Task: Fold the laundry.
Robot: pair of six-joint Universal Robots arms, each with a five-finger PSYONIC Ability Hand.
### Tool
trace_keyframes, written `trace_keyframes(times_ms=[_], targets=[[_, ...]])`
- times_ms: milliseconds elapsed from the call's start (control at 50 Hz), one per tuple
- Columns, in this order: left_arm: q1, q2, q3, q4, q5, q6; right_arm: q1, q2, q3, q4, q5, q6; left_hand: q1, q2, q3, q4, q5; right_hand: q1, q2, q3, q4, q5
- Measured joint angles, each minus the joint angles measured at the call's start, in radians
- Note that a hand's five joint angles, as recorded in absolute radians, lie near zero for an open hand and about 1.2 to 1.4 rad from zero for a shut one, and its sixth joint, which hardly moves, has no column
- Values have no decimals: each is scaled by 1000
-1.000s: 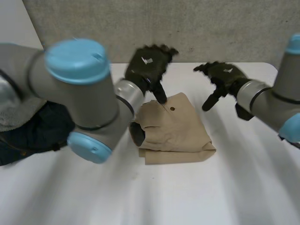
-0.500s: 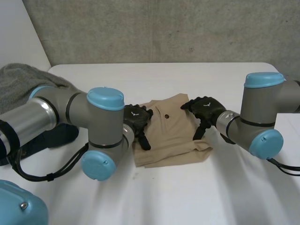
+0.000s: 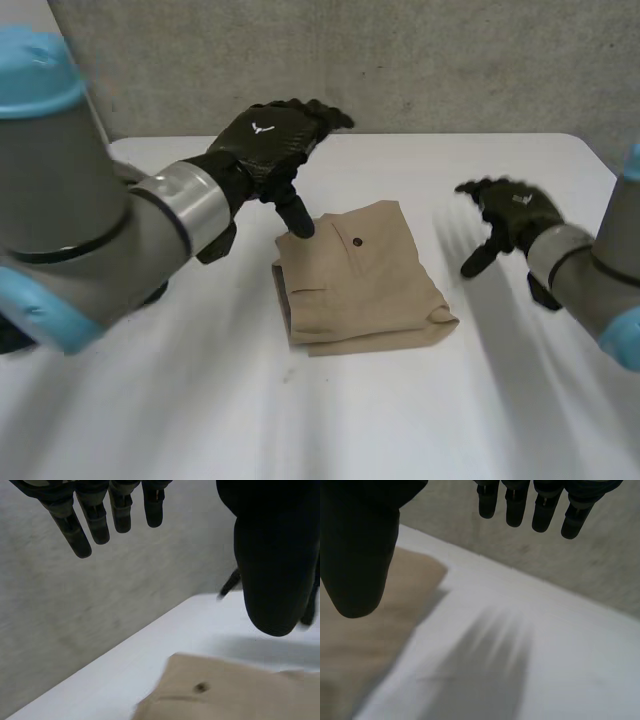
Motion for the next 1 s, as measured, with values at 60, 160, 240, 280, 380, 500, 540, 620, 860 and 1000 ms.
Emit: trace_keyframes(times_ms=[60,160,240,280,380,500,540,620,860,1000], targets=[[28,55,-53,-21,155,-31,5,0,67,-12,-61,68,0,0,0,0,0,0,0,1,0,0],[68,131,-150,-38,388,-72,30,50,142,-96,-144,147,0,0,0,0,0,0,0,1,0,0],[80,166,-208,-23,451,-85,57,107,144,-174,-141,152,0,0,0,0,0,0,0,1,0,0],[81,176,-227,-9,452,-88,68,129,134,-198,-131,147,0,0,0,0,0,0,0,0,0,0],[83,194,-270,41,412,-96,97,203,79,-238,-86,115,0,0,0,0,0,0,0,1,0,0],[91,202,-299,96,354,-129,124,281,-2,-223,-53,83,0,0,0,0,0,480,592,579,576,476],[96,203,-304,109,345,-145,126,294,-25,-216,-50,87,0,0,0,0,0,655,780,799,845,681],[106,203,-308,130,338,-173,115,296,-55,-223,-46,111,0,0,0,0,0,717,881,907,976,819],[113,208,-295,182,330,-222,-69,365,-359,-292,90,190,0,0,0,0,0,717,895,923,983,904],[97,208,-274,198,296,-249,-209,588,-784,-192,232,182,0,0,0,0,0,717,895,942,992,908]])
